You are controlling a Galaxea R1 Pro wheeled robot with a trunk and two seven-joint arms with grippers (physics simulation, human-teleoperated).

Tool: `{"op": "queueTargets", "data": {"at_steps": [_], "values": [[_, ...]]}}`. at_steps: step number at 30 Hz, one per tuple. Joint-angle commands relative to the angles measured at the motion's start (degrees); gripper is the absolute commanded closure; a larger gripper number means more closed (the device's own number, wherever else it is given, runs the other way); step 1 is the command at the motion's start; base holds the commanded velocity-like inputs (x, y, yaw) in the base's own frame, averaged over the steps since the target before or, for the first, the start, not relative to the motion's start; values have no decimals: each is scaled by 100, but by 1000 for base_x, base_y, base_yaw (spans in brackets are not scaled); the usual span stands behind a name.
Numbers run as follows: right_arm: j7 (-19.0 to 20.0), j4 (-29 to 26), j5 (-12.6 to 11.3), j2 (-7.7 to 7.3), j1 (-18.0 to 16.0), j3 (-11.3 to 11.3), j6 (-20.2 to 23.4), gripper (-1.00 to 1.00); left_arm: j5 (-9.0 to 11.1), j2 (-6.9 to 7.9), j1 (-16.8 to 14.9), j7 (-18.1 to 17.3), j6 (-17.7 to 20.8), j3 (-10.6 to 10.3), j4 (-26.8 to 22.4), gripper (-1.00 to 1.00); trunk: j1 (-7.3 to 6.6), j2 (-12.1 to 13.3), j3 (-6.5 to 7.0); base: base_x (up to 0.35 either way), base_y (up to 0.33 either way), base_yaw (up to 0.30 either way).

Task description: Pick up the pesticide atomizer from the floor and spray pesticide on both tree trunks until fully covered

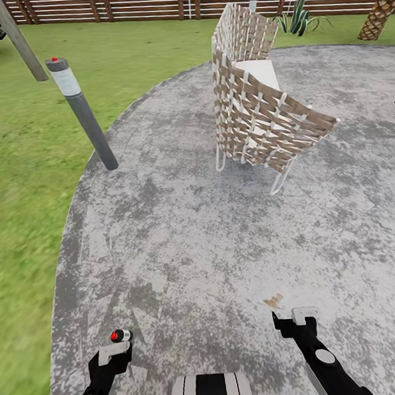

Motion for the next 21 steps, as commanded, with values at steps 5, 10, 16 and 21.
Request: {"op": "queueTargets", "data": {"at_steps": [5,10,16,21], "values": [[-18,3,0,-1,-1,5,-16,-100,11,-1,-2,4,-17,7,3,-100,-1,-1,-3,62,0,4],[-18,3,2,-1,-1,5,-16,-100,12,-1,-2,4,-21,0,5,-100,-1,-1,-3,25,0,0],[-18,3,0,-1,-2,5,-16,-100,12,-1,-2,5,-21,6,4,-100,-1,-1,-3,37,0,0],[-18,3,1,-1,-2,3,-16,-100,12,-1,-2,5,-23,7,5,-100,-1,-1,-3,4,0,0]]}}
